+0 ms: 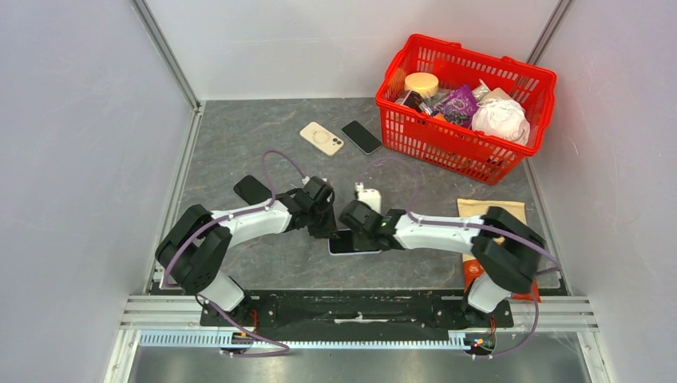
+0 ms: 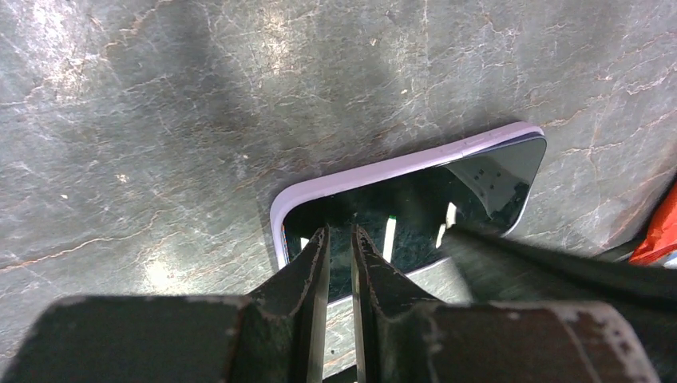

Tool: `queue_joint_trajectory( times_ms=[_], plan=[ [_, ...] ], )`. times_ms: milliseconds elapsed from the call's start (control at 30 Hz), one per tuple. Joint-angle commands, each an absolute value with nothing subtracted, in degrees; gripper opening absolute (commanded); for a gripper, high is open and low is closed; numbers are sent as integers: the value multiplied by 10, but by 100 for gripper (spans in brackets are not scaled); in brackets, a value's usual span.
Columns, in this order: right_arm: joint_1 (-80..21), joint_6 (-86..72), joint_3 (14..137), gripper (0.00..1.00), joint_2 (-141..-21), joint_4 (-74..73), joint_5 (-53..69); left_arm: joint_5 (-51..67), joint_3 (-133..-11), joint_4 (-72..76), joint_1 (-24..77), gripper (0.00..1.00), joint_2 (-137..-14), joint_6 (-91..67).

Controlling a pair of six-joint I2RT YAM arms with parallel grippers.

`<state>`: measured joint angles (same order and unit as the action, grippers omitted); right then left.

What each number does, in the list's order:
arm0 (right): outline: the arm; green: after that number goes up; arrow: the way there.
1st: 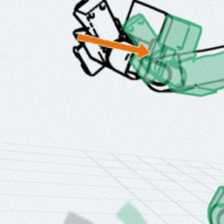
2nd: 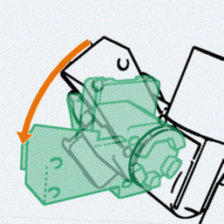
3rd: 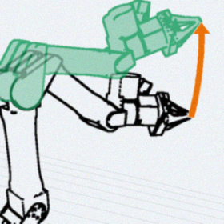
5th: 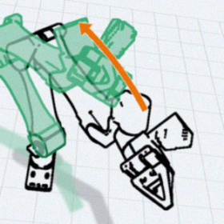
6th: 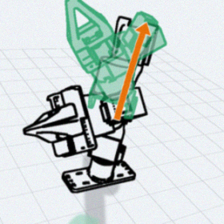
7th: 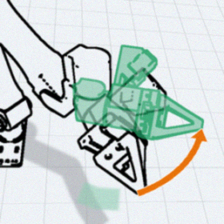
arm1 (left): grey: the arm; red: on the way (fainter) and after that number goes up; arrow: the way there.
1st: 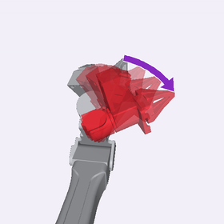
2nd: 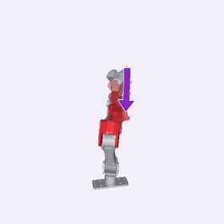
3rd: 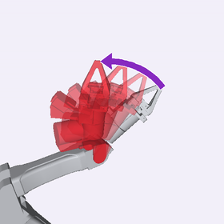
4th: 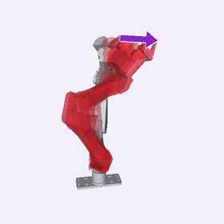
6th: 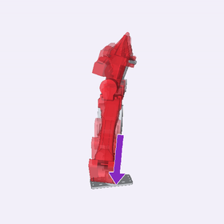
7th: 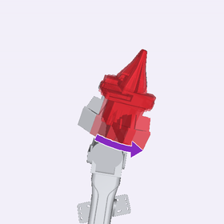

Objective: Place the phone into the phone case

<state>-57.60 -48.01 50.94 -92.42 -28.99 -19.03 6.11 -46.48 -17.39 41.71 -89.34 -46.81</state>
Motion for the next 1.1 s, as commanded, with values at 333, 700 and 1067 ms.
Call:
queue_joint_trajectory(
  times_ms=[333,700,1067],
  plan=[
    [-600,-529,473,10,-970,-228,-123,40,-471,-188,420,22,-903,-446],
    [-513,-479,457,46,-782,-275,-145,42,-484,-202,422,29,-870,-438],
    [-476,-463,436,44,-839,-229,-79,10,-457,-217,467,37,-814,-486]
  ],
)
